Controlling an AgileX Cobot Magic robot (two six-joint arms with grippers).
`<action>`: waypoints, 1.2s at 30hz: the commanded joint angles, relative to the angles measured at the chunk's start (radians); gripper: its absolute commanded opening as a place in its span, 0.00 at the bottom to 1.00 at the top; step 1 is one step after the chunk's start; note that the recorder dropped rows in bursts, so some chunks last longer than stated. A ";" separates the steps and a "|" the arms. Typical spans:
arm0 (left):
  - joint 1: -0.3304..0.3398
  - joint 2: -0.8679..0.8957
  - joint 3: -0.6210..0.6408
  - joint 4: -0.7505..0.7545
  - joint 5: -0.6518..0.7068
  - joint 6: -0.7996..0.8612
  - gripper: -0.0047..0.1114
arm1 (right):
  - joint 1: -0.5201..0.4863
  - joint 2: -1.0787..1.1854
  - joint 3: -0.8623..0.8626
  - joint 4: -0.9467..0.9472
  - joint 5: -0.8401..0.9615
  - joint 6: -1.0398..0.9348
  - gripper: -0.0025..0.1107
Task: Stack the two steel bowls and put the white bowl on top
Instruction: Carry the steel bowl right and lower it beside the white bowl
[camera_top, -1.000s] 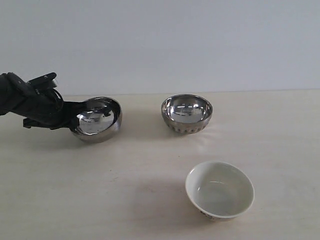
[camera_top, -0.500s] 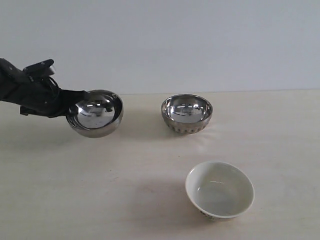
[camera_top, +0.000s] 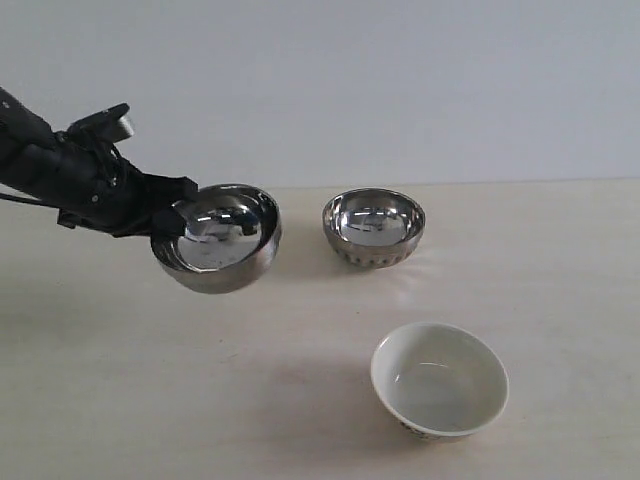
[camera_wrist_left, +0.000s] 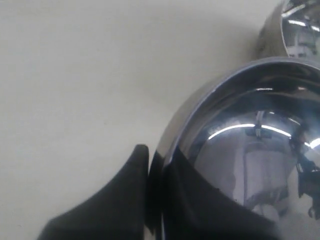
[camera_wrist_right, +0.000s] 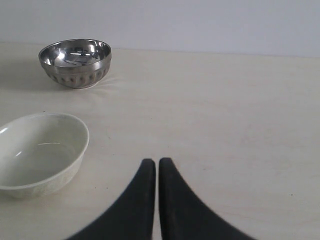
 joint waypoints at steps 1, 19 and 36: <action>-0.058 -0.064 0.088 -0.016 -0.021 0.013 0.07 | -0.005 -0.004 -0.001 -0.002 -0.002 0.000 0.02; -0.270 -0.056 0.179 -0.077 -0.061 0.088 0.07 | -0.005 -0.004 -0.001 -0.002 -0.002 0.000 0.02; -0.401 -0.021 0.224 -0.074 -0.183 0.115 0.07 | -0.005 -0.004 -0.001 -0.002 -0.002 0.000 0.02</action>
